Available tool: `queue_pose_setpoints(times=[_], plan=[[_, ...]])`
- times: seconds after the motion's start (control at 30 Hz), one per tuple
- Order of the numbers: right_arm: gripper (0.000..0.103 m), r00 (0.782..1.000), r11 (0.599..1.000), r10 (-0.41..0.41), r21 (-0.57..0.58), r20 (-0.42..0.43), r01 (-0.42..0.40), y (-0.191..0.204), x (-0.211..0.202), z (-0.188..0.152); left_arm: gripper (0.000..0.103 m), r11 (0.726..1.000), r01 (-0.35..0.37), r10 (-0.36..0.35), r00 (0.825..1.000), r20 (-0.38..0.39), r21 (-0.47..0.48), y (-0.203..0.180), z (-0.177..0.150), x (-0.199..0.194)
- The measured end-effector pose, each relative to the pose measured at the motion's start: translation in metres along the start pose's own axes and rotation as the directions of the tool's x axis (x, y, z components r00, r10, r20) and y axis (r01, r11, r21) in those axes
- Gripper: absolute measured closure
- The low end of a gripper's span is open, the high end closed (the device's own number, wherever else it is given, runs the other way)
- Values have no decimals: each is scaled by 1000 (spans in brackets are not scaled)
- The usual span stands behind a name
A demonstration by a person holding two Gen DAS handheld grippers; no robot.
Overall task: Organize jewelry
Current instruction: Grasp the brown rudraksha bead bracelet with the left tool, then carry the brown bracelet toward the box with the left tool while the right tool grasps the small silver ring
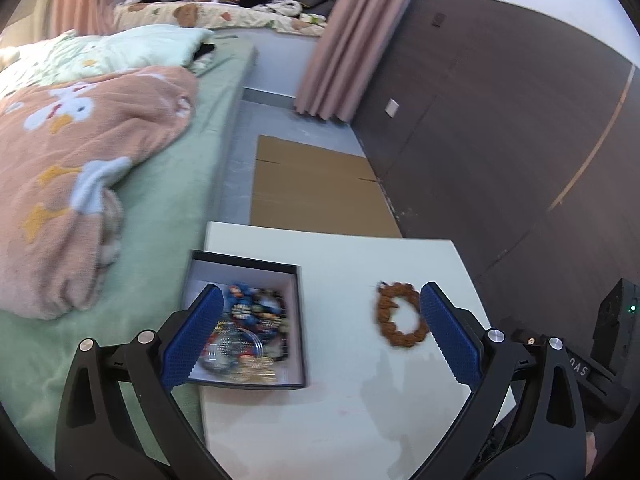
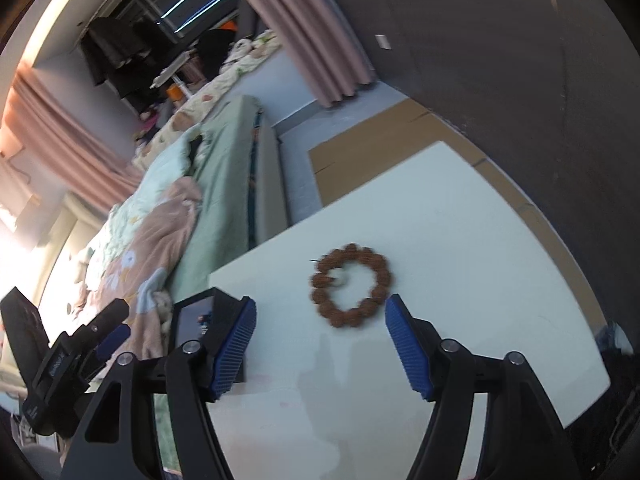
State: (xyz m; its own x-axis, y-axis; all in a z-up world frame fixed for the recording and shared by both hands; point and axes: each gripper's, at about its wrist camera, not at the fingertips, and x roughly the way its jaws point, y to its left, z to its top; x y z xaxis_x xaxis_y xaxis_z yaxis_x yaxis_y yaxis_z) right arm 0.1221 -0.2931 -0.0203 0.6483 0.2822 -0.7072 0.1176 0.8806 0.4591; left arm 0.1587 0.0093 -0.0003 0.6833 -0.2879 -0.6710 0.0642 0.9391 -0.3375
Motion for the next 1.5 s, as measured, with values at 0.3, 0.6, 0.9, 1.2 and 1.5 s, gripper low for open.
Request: queue_pose_setpoints(times=[0.3, 0.6, 0.9, 1.2, 1.5], plan=[[13, 996, 992, -94, 87, -2, 94, -52, -4, 5, 5, 994, 4, 3, 998, -70, 105, -52, -16, 43], [8, 998, 985, -52, 161, -36, 57, -94, 1, 23, 5, 991, 2, 16, 991, -130, 137, -76, -25, 84], [8, 998, 981, -47, 189, -38, 54, -108, 7, 37, 23, 989, -14, 47, 973, -227, 145, -85, -35, 141], [8, 998, 983, -51, 175, -44, 58, -104, 18, 46, 66, 972, -74, 133, 955, -265, 221, -92, -48, 174], [12, 995, 988, -70, 132, -68, 78, -95, 29, 48, 85, 992, 50, -22, 971, -239, 114, -80, -34, 149]])
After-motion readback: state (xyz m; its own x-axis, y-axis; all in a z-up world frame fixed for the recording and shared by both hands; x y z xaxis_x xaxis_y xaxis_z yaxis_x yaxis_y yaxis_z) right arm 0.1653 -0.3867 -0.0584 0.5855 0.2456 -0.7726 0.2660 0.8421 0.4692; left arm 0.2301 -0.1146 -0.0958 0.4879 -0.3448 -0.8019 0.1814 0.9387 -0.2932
